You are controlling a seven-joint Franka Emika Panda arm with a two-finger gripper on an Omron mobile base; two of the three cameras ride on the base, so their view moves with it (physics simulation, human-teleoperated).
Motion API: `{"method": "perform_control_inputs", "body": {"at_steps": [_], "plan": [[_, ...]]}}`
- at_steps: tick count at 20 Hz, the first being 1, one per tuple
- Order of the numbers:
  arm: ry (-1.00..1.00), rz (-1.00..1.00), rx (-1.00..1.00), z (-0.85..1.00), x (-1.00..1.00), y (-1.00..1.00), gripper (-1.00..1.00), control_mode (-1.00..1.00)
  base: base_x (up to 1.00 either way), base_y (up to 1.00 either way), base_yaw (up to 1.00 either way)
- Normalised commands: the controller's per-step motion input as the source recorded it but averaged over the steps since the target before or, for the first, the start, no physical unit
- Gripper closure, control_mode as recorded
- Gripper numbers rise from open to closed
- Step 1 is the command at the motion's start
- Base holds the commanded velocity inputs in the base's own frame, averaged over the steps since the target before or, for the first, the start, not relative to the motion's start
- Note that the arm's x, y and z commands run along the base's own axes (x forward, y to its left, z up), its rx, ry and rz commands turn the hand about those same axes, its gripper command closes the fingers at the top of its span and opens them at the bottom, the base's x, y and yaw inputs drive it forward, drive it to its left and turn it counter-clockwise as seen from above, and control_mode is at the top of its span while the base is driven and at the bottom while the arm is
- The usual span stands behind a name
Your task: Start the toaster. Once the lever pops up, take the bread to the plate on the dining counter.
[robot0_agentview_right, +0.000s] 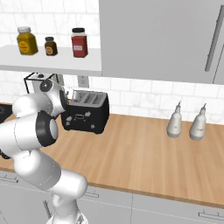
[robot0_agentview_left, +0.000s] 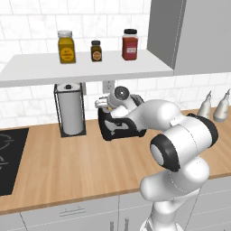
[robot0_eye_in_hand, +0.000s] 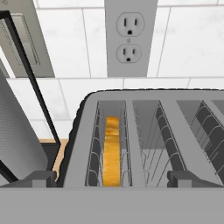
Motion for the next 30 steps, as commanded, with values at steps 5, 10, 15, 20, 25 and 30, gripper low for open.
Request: {"method": "perform_control_inputs", "body": {"at_steps": [5,10,15,20,25,30], "plan": [[0.0,0.0,0.0,0.0,0.0,0.0,-1.0,-1.0,0.0,0.0,0.0],[0.0,0.0,0.0,0.0,0.0,0.0,-1.0,-1.0,0.0,0.0,0.0],[0.0,0.0,0.0,0.0,0.0,0.0,-1.0,-1.0,0.0,0.0,0.0],[0.0,0.0,0.0,0.0,0.0,0.0,-1.0,-1.0,0.0,0.0,0.0],[0.0,0.0,0.0,0.0,0.0,0.0,-1.0,-1.0,0.0,0.0,0.0],[0.0,0.0,0.0,0.0,0.0,0.0,-1.0,-1.0,0.0,0.0,0.0]]}}
